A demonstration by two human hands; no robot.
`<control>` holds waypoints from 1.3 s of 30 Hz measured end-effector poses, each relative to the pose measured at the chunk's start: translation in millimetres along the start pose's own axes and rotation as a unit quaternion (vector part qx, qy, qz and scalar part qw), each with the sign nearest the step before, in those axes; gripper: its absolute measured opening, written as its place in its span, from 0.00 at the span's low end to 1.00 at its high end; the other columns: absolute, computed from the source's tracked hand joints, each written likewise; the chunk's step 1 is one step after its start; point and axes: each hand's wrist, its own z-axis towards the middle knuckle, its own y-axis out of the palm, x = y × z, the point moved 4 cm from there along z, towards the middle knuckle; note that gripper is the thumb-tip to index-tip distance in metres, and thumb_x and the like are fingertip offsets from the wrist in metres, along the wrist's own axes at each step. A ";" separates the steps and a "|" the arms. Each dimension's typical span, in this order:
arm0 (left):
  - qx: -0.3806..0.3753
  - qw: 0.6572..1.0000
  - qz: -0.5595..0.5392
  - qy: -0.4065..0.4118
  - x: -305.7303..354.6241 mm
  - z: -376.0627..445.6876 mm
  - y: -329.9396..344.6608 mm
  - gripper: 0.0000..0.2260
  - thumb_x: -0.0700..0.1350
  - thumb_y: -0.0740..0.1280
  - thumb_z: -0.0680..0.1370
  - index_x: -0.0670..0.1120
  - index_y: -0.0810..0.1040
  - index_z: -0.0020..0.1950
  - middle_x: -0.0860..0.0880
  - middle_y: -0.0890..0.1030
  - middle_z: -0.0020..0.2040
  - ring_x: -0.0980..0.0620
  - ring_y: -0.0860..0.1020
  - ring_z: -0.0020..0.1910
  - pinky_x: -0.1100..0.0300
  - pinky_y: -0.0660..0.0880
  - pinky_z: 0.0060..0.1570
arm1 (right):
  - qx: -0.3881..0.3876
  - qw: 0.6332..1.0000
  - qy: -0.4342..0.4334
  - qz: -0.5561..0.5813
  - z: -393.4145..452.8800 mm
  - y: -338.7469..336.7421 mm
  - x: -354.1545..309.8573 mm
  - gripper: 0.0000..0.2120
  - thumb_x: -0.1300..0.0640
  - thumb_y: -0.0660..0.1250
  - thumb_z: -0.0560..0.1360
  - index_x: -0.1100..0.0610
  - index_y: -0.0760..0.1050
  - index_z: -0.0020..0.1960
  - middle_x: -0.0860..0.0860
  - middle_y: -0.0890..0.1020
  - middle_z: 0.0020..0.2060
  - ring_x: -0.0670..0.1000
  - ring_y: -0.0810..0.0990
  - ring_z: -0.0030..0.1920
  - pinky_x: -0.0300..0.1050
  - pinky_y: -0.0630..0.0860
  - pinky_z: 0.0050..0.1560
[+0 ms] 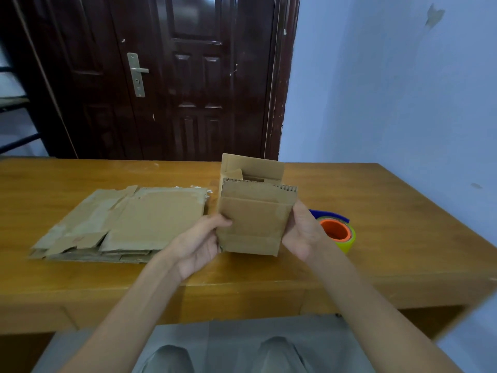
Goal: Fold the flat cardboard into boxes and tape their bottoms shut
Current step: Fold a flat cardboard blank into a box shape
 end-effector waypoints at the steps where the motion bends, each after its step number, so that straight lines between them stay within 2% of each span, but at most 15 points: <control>1: -0.010 1.000 -0.016 0.000 -1.0 1.0 -2.2 0.31 0.45 0.75 0.74 0.44 0.71 0.76 0.41 0.82 0.68 0.41 0.79 0.68 0.47 0.77 0.67 | 0.001 1.000 0.003 -0.006 0.2 0.3 0.0 0.14 0.47 0.63 0.85 0.49 0.79 0.67 0.53 0.88 0.57 0.55 0.84 0.61 0.55 0.82 0.51; 3: -0.008 1.000 -0.022 -0.010 -1.7 -0.4 -6.6 0.33 0.45 0.76 0.73 0.44 0.69 0.77 0.41 0.82 0.68 0.41 0.80 0.68 0.48 0.80 0.63 | -0.001 1.000 0.011 -0.023 2.4 -1.0 2.5 0.15 0.47 0.64 0.85 0.49 0.79 0.68 0.53 0.87 0.58 0.56 0.84 0.62 0.56 0.82 0.52; 6: 0.045 0.996 0.080 -0.023 -5.2 -4.6 -5.0 0.42 0.45 0.83 0.69 0.44 0.65 0.78 0.45 0.85 0.63 0.44 0.82 0.64 0.49 0.79 0.65 | 0.006 1.000 0.003 -0.022 2.2 -9.6 6.8 0.14 0.47 0.65 0.83 0.50 0.80 0.66 0.53 0.87 0.58 0.55 0.84 0.62 0.56 0.82 0.56; 10: 0.105 0.984 0.144 0.002 -9.0 -8.3 0.1 0.55 0.43 0.84 0.62 0.52 0.58 0.83 0.48 0.83 0.61 0.47 0.81 0.61 0.50 0.79 0.60 | 0.017 1.000 0.012 -0.005 2.0 -18.8 15.5 0.14 0.49 0.65 0.83 0.51 0.81 0.66 0.54 0.87 0.59 0.56 0.83 0.63 0.60 0.78 0.67; 12: 0.114 0.981 0.153 0.028 -6.2 -7.1 -1.2 0.53 0.41 0.85 0.63 0.54 0.62 0.82 0.48 0.85 0.59 0.47 0.83 0.59 0.47 0.80 0.62 | 0.011 1.000 0.014 -0.001 1.9 -20.0 16.3 0.17 0.49 0.68 0.80 0.51 0.81 0.66 0.54 0.86 0.61 0.56 0.83 0.64 0.61 0.77 0.68; 15: 0.092 0.980 0.168 0.047 -0.1 -8.2 2.9 0.46 0.41 0.85 0.64 0.55 0.67 0.77 0.53 0.88 0.55 0.54 0.86 0.55 0.46 0.79 0.66 | -0.005 1.000 0.003 0.011 -0.7 -22.1 15.4 0.20 0.50 0.70 0.75 0.52 0.81 0.66 0.54 0.86 0.61 0.56 0.83 0.64 0.60 0.77 0.68; 19: 0.109 0.962 0.244 0.054 5.3 -8.9 4.7 0.40 0.42 0.85 0.66 0.57 0.70 0.73 0.56 0.87 0.51 0.61 0.85 0.48 0.56 0.82 0.55 | -0.012 1.000 -0.004 -0.010 -1.1 -25.2 16.7 0.17 0.52 0.67 0.81 0.52 0.79 0.68 0.55 0.85 0.62 0.56 0.82 0.65 0.57 0.79 0.63; 23: 0.112 0.949 0.290 0.048 -0.4 -12.9 1.8 0.41 0.41 0.85 0.65 0.54 0.70 0.74 0.53 0.84 0.56 0.57 0.84 0.50 0.58 0.84 0.46 | -0.016 0.998 -0.014 -0.062 -3.8 -22.7 16.2 0.13 0.51 0.60 0.86 0.48 0.78 0.67 0.54 0.86 0.61 0.54 0.83 0.63 0.55 0.80 0.62; 27: 0.122 0.911 0.390 0.052 -15.1 -24.1 -9.5 0.40 0.55 0.87 0.62 0.59 0.73 0.70 0.53 0.84 0.56 0.52 0.82 0.54 0.48 0.83 0.53 | -0.024 0.990 -0.016 -0.137 -13.8 -20.5 20.2 0.16 0.43 0.62 0.81 0.46 0.78 0.65 0.51 0.87 0.58 0.52 0.83 0.62 0.55 0.80 0.63; 29: 0.118 0.905 0.404 0.061 -21.4 -28.3 -8.4 0.39 0.55 0.86 0.62 0.59 0.72 0.68 0.56 0.82 0.57 0.57 0.81 0.55 0.56 0.82 0.53 | -0.031 0.990 -0.016 -0.139 -20.2 -23.7 24.8 0.19 0.40 0.63 0.75 0.44 0.79 0.63 0.49 0.87 0.58 0.50 0.84 0.61 0.54 0.79 0.64; 31: 0.112 0.906 0.403 0.071 -28.2 -30.7 -4.6 0.38 0.54 0.87 0.62 0.58 0.72 0.67 0.59 0.81 0.59 0.60 0.80 0.56 0.65 0.79 0.48 | -0.026 0.991 -0.013 -0.131 -23.7 -30.9 31.4 0.16 0.42 0.62 0.78 0.42 0.80 0.63 0.49 0.87 0.58 0.49 0.85 0.61 0.53 0.80 0.62; 34: 0.130 0.892 0.419 0.107 -35.0 -28.8 -2.1 0.39 0.58 0.87 0.59 0.57 0.73 0.66 0.59 0.73 0.65 0.61 0.77 0.58 0.67 0.79 0.49 | -0.008 0.992 -0.018 -0.127 -24.7 -40.4 37.1 0.16 0.48 0.54 0.87 0.44 0.77 0.69 0.50 0.86 0.60 0.50 0.84 0.63 0.52 0.80 0.60; 36: 0.137 0.879 0.439 0.122 -35.6 -24.7 -2.4 0.42 0.62 0.86 0.59 0.57 0.72 0.69 0.60 0.69 0.68 0.61 0.76 0.62 0.66 0.78 0.55 | 0.004 0.990 -0.027 -0.138 -21.6 -43.8 36.3 0.19 0.49 0.51 0.88 0.48 0.77 0.69 0.50 0.87 0.59 0.49 0.84 0.61 0.50 0.80 0.59; 38: 0.135 0.866 0.466 0.121 -34.1 -21.1 -2.0 0.45 0.70 0.82 0.57 0.60 0.71 0.69 0.59 0.72 0.67 0.60 0.76 0.62 0.59 0.79 0.60 | 0.016 0.990 -0.034 -0.138 -18.0 -45.4 34.7 0.19 0.49 0.51 0.88 0.50 0.79 0.67 0.49 0.88 0.57 0.47 0.85 0.59 0.47 0.80 0.56; 39: 0.136 0.861 0.475 0.123 -32.9 -19.5 -2.7 0.45 0.73 0.80 0.56 0.62 0.70 0.68 0.59 0.74 0.65 0.60 0.77 0.60 0.59 0.80 0.58 | 0.018 0.989 -0.041 -0.139 -16.0 -44.8 32.9 0.18 0.49 0.52 0.88 0.50 0.78 0.69 0.50 0.87 0.58 0.49 0.84 0.61 0.46 0.80 0.55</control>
